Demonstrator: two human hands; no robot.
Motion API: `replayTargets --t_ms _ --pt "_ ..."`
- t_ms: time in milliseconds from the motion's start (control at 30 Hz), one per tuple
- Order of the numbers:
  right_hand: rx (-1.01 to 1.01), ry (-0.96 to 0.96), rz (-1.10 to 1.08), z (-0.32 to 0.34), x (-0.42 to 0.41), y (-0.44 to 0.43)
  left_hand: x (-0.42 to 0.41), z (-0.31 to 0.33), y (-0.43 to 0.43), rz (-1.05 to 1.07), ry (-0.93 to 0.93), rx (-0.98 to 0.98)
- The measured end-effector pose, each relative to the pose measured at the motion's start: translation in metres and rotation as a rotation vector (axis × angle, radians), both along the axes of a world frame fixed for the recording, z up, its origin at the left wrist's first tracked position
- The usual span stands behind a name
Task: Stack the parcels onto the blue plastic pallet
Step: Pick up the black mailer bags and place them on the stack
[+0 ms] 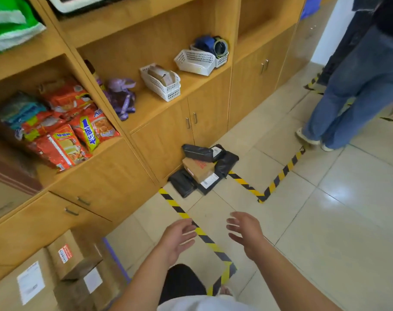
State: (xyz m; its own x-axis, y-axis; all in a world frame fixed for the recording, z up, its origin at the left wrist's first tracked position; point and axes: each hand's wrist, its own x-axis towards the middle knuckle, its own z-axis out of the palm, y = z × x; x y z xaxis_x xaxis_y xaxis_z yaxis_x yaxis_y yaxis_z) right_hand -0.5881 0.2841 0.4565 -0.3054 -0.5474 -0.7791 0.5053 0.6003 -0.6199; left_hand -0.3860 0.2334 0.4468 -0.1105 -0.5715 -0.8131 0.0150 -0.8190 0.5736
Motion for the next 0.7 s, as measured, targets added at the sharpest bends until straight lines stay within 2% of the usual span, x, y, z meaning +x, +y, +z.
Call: replayTargets --t_ms 233,467,600,700 --pt "-0.007 0.029 0.024 -0.009 -0.077 -0.083 -0.054 -0.020 -0.098 0.106 -0.045 0.051" --pt "0.071 0.244 0.157 -0.040 -0.202 -0.224 -0.165 -0.101 -0.250 0.054 -0.070 0.139" --pt "0.208 0.257 0.148 -0.082 -0.270 -0.310 -0.222 -0.167 -0.345 -0.121 -0.270 0.232" --pt "0.292 0.210 0.191 -0.127 -0.301 -0.367 -0.253 -0.212 -0.414 -0.126 -0.368 0.287"
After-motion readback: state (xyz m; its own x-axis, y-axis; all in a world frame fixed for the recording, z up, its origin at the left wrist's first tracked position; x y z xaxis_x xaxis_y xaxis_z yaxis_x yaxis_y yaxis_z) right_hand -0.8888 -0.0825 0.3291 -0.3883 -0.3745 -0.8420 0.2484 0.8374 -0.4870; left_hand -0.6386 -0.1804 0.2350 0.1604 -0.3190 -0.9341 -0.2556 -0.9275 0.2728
